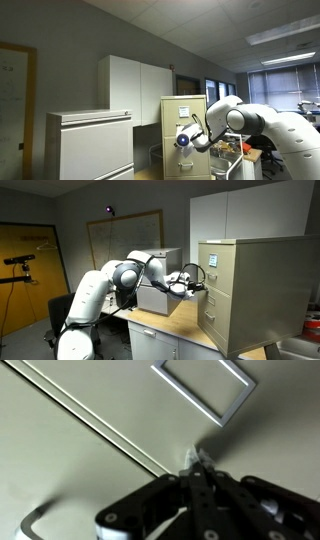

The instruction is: Close the open drawer on the right cabinet

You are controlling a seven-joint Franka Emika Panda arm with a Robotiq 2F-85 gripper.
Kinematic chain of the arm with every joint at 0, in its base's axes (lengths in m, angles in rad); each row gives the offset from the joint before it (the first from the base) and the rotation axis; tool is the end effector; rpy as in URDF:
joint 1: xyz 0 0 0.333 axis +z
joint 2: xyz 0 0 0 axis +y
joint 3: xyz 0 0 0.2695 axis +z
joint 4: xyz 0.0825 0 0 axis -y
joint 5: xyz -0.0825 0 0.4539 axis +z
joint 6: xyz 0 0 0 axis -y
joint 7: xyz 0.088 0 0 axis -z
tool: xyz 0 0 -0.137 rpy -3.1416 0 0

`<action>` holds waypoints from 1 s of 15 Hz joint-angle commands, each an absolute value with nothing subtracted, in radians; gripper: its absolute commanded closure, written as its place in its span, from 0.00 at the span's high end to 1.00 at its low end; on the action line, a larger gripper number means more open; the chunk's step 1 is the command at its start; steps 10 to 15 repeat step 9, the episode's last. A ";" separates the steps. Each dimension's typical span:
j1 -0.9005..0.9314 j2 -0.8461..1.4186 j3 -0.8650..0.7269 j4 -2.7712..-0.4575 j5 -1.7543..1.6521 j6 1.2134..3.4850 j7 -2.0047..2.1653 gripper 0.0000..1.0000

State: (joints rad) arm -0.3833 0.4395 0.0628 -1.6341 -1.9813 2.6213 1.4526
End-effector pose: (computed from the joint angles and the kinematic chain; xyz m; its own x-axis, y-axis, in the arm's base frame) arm 0.7298 -0.2386 0.3149 0.5959 0.2948 0.7470 -0.4475 -0.6505 0.6137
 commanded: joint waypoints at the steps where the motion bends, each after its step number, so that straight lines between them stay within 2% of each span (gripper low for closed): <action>1: -0.346 0.509 -0.008 -1.438 -1.927 2.584 1.436 0.00; 5: -0.309 0.497 -0.043 -1.431 -1.744 2.574 1.417 0.00; 15: -0.261 0.496 -0.085 -1.390 -1.740 2.560 1.325 0.00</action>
